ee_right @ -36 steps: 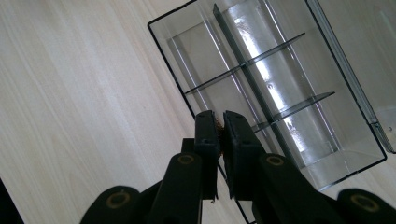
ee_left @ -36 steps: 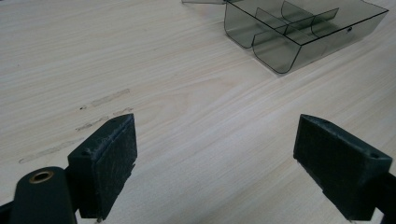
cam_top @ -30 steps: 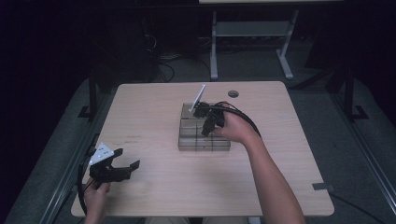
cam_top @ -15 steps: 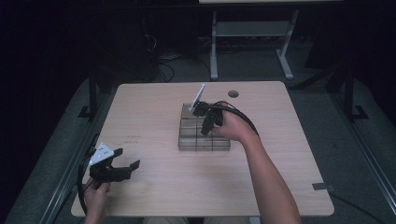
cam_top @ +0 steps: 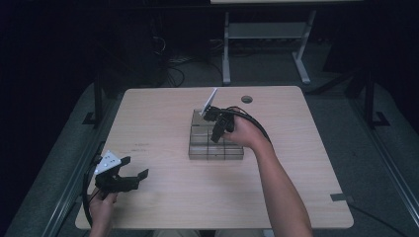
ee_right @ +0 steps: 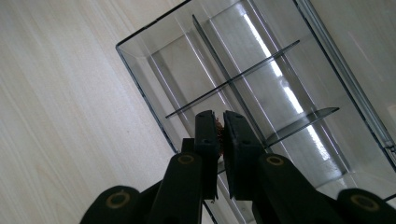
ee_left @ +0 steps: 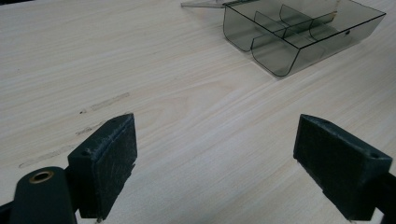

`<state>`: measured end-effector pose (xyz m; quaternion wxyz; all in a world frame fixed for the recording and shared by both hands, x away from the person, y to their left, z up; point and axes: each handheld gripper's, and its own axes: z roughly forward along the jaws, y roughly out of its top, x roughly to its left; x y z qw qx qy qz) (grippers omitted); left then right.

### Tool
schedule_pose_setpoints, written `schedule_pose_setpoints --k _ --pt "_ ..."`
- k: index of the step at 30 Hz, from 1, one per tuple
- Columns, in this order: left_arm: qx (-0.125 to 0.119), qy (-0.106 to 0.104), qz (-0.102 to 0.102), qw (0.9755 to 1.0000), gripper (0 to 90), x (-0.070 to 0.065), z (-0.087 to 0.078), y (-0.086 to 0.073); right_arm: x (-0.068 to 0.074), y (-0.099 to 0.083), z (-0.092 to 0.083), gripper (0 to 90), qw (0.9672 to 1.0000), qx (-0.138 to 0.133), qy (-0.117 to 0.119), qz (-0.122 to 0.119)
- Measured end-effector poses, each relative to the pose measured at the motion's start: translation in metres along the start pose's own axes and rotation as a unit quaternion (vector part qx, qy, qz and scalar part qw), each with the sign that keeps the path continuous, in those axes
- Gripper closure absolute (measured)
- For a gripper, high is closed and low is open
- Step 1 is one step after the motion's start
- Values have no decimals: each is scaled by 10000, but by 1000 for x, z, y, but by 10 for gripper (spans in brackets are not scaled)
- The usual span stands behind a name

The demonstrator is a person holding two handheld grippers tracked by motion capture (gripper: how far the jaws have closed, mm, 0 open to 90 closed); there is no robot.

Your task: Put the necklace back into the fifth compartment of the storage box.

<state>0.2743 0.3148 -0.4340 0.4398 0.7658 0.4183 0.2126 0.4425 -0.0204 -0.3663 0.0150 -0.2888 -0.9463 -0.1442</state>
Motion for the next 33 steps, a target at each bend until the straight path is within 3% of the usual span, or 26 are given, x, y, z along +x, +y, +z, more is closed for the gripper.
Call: schedule_pose_setpoints --k 12,22,33 --pt "-39 13 -40 10000 131 1 -1 -1 0 3 12 839 9998 158 -65 -32" --pt "6 5 -16 10000 131 0 1 0 -2 1 20 838 9999 97 98 64" --pt "39 45 -28 10000 131 2 1 -1 -5 2 27 838 9999 120 106 21"
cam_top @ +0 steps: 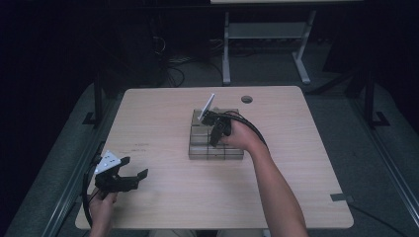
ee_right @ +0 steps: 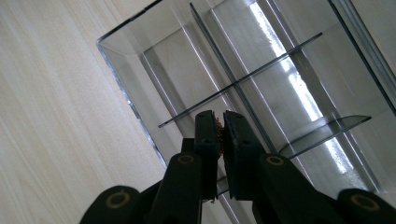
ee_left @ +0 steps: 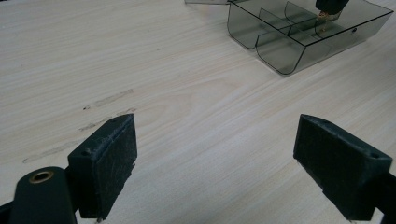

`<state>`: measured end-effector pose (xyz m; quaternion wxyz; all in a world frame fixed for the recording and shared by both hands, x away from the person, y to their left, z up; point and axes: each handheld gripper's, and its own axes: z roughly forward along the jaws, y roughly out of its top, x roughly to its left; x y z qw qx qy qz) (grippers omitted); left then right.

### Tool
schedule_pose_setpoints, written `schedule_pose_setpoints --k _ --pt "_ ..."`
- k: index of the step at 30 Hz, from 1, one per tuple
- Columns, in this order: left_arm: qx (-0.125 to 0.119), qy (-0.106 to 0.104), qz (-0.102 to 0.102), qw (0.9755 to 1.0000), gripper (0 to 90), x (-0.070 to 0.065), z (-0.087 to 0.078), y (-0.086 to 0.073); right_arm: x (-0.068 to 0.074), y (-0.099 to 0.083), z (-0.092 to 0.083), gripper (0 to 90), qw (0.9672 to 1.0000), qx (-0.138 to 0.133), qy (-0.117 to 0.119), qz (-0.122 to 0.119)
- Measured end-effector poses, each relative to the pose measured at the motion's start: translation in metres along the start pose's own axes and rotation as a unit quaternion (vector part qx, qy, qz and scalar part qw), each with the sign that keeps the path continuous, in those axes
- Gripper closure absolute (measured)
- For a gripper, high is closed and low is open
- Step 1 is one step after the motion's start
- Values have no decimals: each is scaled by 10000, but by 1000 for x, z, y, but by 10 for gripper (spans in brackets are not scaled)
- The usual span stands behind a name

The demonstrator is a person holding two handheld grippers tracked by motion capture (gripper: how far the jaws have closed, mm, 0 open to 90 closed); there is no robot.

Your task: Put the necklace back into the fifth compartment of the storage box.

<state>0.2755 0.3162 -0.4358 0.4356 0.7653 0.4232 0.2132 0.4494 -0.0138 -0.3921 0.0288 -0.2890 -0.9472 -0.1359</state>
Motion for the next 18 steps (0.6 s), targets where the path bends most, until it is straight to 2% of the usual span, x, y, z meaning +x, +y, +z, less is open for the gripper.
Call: schedule_pose_setpoints --k 6,10,12,18 --pt "-39 -2 -41 10000 131 0 0 0 0 0 5 838 10000 73 -4 11" --pt "-40 -31 20 10000 131 -2 -1 0 0 -3 14 837 9999 107 61 40" --pt "-69 -30 -24 10000 131 -2 -1 0 1 -5 19 837 9998 198 32 72" --pt "-65 -40 -2 10000 131 -2 -1 0 -2 -6 20 838 9998 126 94 141"
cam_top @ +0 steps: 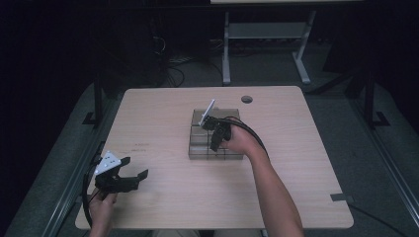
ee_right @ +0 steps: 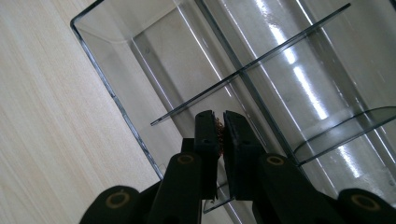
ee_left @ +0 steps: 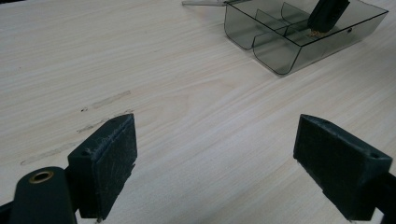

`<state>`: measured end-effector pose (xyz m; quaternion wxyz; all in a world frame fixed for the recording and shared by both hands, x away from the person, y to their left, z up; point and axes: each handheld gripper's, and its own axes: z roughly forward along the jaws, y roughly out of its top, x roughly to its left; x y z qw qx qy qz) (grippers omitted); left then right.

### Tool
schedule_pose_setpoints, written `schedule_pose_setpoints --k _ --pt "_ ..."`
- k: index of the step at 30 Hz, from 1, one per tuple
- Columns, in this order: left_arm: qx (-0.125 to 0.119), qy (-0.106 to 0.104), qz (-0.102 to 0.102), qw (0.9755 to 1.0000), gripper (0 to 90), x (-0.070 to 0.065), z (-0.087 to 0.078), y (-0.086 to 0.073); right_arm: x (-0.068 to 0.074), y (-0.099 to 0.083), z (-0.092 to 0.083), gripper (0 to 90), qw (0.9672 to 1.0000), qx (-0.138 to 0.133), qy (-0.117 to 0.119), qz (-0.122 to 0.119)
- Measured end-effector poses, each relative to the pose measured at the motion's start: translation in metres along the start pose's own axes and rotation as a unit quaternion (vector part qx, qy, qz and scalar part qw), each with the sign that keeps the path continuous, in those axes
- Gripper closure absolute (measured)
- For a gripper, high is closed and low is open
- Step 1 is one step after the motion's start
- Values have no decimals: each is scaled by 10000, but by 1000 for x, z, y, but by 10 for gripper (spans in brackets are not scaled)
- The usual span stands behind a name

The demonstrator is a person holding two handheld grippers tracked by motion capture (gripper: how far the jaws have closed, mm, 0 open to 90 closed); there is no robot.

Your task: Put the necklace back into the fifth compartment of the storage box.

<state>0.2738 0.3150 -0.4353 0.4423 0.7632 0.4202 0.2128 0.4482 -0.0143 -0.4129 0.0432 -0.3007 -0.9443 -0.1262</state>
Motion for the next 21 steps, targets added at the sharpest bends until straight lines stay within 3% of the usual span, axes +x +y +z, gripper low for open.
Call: schedule_pose_setpoints --k 11,21 --pt "7 10 -21 10000 131 0 0 0 -8 -5 6 837 9999 18 2 130" --pt "18 1 -4 10000 131 0 0 0 -6 -6 5 835 9999 -23 41 100"
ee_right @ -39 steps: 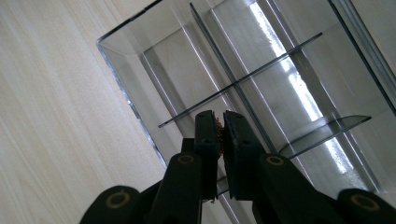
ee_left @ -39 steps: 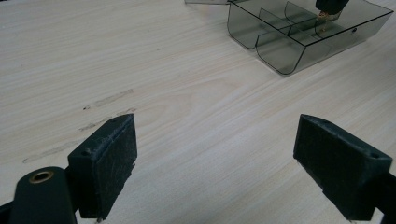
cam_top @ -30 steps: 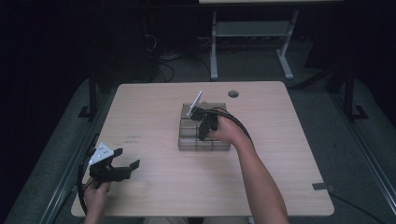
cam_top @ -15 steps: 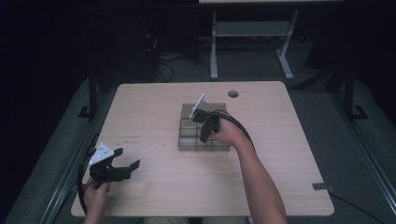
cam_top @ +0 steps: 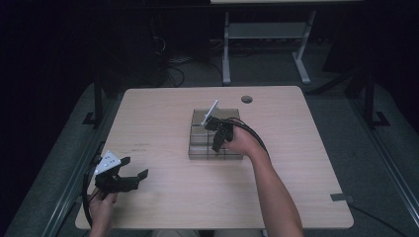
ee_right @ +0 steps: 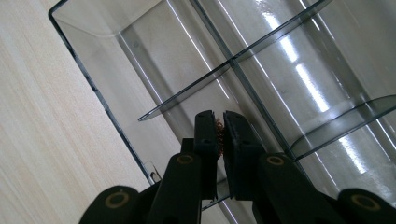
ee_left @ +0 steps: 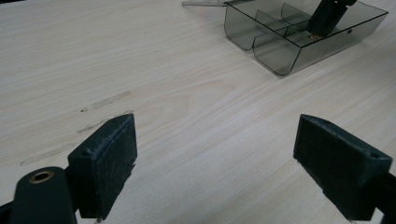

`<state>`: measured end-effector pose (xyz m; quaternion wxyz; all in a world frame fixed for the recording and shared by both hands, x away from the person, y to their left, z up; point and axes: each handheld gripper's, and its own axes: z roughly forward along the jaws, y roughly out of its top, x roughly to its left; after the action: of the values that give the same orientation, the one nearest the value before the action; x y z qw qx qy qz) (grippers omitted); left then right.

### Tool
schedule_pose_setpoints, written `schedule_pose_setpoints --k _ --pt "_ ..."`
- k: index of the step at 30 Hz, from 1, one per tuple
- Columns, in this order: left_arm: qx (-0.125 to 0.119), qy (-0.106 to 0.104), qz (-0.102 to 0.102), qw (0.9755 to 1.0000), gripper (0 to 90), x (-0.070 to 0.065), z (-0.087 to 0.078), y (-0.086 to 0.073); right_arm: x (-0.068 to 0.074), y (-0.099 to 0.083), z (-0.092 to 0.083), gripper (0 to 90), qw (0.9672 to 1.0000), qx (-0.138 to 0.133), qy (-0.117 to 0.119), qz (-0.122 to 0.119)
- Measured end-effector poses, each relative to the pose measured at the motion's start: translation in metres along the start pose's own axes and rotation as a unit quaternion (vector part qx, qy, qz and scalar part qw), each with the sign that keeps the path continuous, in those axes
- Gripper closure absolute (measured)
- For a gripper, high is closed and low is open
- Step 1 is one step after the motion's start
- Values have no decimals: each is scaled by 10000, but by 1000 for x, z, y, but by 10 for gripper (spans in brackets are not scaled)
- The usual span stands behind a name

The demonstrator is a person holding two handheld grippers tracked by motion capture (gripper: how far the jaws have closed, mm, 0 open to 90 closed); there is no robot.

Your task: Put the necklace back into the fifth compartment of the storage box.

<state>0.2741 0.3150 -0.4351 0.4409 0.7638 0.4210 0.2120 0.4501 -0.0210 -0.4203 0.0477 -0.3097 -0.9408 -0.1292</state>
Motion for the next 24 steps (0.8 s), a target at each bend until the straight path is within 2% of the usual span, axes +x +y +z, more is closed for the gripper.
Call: schedule_pose_setpoints --k 4,6,13,21,24 --pt "-12 -8 4 10000 131 0 0 0 0 -1 -1 827 10000 -21 -31 14" --pt "28 6 29 10000 131 0 0 0 -1 -2 -3 783 10000 -42 -26 42" --pt "13 9 10 10000 131 -1 1 0 0 -5 -9 781 9999 -106 -78 -17" --pt "44 -5 85 10000 131 -2 2 1 1 -8 -16 759 9997 -210 -70 -37" --pt "24 0 47 10000 131 -1 2 0 1 -9 -20 752 9996 -278 -26 -20"
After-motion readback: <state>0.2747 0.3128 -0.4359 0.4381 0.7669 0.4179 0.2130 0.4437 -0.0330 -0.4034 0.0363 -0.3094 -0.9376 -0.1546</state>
